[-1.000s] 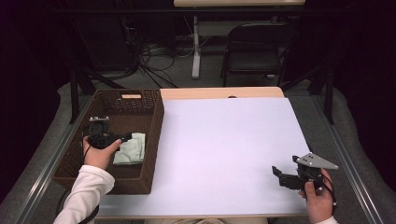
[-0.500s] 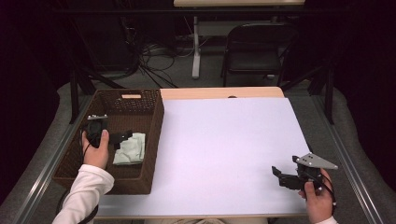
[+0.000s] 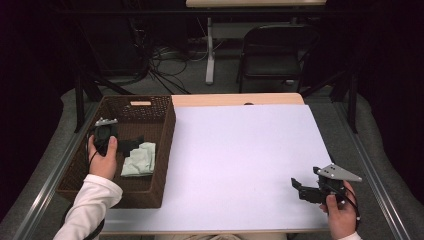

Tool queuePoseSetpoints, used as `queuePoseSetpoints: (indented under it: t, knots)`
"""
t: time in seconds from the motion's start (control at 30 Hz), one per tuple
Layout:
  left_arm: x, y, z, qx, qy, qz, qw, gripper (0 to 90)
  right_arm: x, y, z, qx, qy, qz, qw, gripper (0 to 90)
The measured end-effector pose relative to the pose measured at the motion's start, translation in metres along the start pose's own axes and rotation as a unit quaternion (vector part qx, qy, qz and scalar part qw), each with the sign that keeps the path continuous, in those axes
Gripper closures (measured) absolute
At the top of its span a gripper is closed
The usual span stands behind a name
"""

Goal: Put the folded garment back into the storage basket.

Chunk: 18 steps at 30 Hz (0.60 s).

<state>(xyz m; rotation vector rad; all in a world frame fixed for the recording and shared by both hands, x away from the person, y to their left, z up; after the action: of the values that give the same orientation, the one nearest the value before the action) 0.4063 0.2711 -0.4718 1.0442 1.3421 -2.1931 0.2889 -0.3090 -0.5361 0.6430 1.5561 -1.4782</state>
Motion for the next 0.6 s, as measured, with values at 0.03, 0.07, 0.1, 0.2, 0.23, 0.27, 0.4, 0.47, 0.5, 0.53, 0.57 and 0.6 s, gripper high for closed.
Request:
queuePoseSetpoints:
  t: [0.03,0.07,0.1,0.2,0.23,0.27,0.4,0.47,0.5,0.53,0.57,0.6]
  knots:
    - [-0.001,0.0,0.001,-0.001,0.001,0.002,1.0,0.3,0.0,0.0,0.0,0.0,0.001,0.0,1.0,10.7]
    - [-0.001,-0.001,0.002,0.002,0.002,0.001,1.0,0.3,0.0,0.0,0.0,0.0,0.002,-0.001,1.0,10.7]
    - [-0.002,-0.001,0.002,0.002,0.002,0.003,1.0,0.3,0.0,0.0,0.0,0.0,0.001,-0.001,1.0,10.7]
    - [-0.003,-0.002,0.004,0.005,0.005,0.003,1.0,0.3,0.0,0.0,0.001,0.001,-0.003,0.001,1.0,10.7]
    - [-0.003,-0.002,0.005,0.004,0.007,0.003,1.0,0.3,0.0,0.0,0.001,0.001,-0.003,0.002,1.0,10.7]
    - [-0.003,-0.002,0.005,0.004,0.008,0.003,1.0,0.3,0.0,0.0,0.001,0.001,-0.002,0.002,1.0,10.7]
    - [-0.005,-0.004,0.008,0.006,0.011,0.005,0.9999,0.3,0.0,0.0,0.0,0.0,0.0,0.0,1.0,10.7]
    - [-0.006,-0.006,0.01,0.01,0.012,0.004,0.9999,0.3,0.0,-0.001,0.0,-0.001,0.002,0.001,1.0,10.7]
    - [-0.006,-0.006,0.012,0.009,0.012,0.008,0.9999,0.3,0.0,-0.001,0.0,0.0,0.001,0.001,1.0,10.7]
    - [-0.007,-0.007,0.012,0.011,0.014,0.005,0.9998,0.3,0.0,-0.001,0.0,0.0,0.001,0.0,1.0,10.7]
    - [-0.008,-0.007,0.014,0.012,0.014,0.009,0.9998,0.3,0.0,-0.001,0.0,0.001,0.0,0.0,1.0,10.7]
    - [-0.008,-0.007,0.015,0.012,0.016,0.01,0.9998,0.3,0.0,-0.001,0.0,0.0,0.001,0.0,1.0,10.7]
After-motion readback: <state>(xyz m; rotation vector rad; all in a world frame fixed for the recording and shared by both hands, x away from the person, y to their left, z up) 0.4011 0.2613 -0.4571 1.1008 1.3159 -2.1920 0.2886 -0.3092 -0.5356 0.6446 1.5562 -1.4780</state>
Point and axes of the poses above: each handheld gripper's, and its own axes: y roughly forward along the jaws, x roughly out of its underside, z roughly to its right, the point moved 3 cm from there along y, roughly forward along the jaws, and after that the axes turned 11 degrees about x, right-handed, at the moved point
